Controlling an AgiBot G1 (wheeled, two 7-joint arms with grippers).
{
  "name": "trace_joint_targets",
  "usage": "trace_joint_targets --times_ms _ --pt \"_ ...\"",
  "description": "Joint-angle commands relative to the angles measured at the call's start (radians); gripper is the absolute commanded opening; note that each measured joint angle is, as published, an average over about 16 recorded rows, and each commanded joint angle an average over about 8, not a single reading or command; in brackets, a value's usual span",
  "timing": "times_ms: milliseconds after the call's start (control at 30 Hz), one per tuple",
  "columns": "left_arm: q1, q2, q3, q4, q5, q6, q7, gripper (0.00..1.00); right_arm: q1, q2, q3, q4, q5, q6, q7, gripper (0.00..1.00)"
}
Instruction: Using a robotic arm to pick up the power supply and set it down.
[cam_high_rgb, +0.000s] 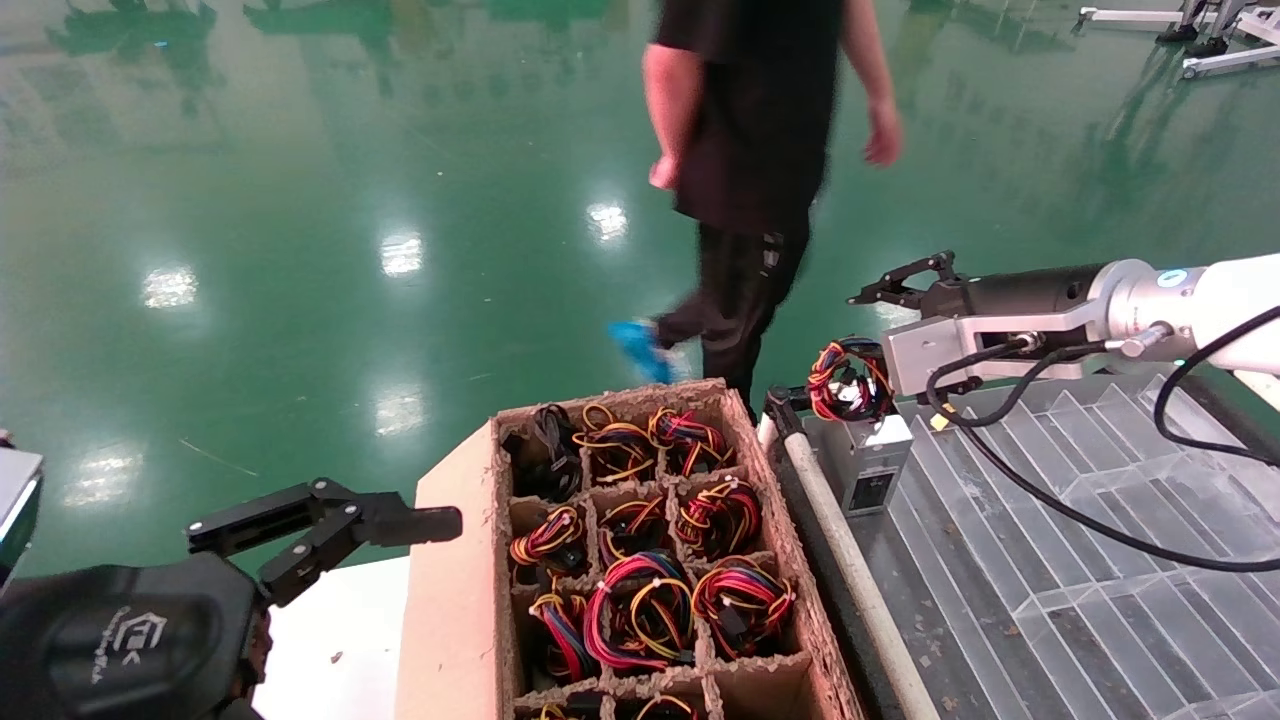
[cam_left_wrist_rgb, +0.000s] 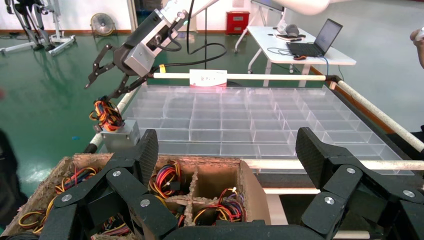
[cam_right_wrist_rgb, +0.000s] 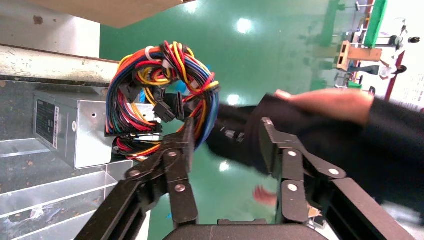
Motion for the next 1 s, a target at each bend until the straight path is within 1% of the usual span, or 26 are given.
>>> trace_joint_targets --times_ms 33,333,567,733,867,1000 --pt "0.000 0.000 0.000 0.000 0.000 0.000 0.000 1.00 -0.001 -0.001 -0.001 0.001 -0.001 0.000 0.000 1.00" --pt "0.000 0.000 0.000 0.001 0.000 0.000 0.000 1.00 0.019 0.033 0.011 0.030 0.012 -0.028 0.022 1.00" --pt "0.000 0.000 0.001 0.001 0.000 0.000 0.000 1.00 0.029 0.066 0.041 0.022 0.067 -0.076 0.106 1.00" --pt "0.000 0.000 0.001 0.001 0.000 0.000 0.001 1.00 0.031 0.074 0.047 0.006 0.085 -0.101 0.143 1.00" --pt "0.000 0.000 0.001 0.001 -0.001 0.000 0.001 1.00 0.010 0.085 0.058 0.019 0.120 -0.121 0.174 1.00" --pt "-0.001 0.000 0.001 0.001 -0.001 0.000 0.001 1.00 -0.033 0.101 0.076 0.057 0.178 -0.142 0.221 1.00"
